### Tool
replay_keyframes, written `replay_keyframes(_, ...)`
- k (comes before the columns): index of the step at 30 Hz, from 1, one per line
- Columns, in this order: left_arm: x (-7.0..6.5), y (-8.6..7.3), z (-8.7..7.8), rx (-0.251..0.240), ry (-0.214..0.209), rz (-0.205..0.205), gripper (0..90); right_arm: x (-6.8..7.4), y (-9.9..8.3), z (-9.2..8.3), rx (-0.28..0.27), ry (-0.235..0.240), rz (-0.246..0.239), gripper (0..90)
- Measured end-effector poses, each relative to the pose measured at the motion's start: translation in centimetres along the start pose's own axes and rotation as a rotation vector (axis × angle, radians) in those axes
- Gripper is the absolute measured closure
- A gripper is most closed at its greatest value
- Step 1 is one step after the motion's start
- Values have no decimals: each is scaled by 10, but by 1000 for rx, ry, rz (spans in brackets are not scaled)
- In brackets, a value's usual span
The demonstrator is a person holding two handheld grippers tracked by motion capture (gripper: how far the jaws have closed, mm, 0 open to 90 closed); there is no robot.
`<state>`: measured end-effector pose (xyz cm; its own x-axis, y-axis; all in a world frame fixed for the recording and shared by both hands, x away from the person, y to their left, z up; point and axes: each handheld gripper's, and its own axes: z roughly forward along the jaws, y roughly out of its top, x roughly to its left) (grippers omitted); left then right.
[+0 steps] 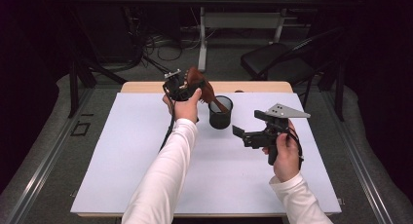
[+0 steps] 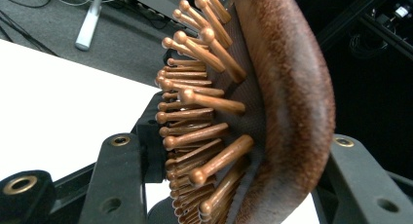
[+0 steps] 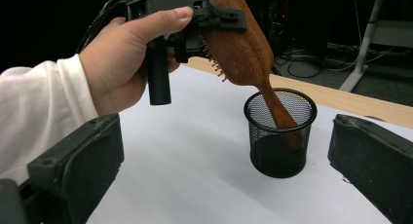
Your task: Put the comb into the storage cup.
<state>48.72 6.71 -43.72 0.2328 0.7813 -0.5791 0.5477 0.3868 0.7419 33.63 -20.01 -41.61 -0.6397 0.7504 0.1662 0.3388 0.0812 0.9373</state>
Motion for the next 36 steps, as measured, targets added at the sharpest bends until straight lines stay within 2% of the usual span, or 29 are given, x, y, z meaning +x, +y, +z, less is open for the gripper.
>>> replay_keyframes(8,-1,-7,6,17,6,19,492,-1,0,0,-1,-2,2,0)
replay_keyframes(25,5,-16,13,40,15,11,491,0,-1,1,2,0,6,0)
replay_keyframes(36,4,-17,14,45,3,47,488,-1,-1,2,2,2,11,0)
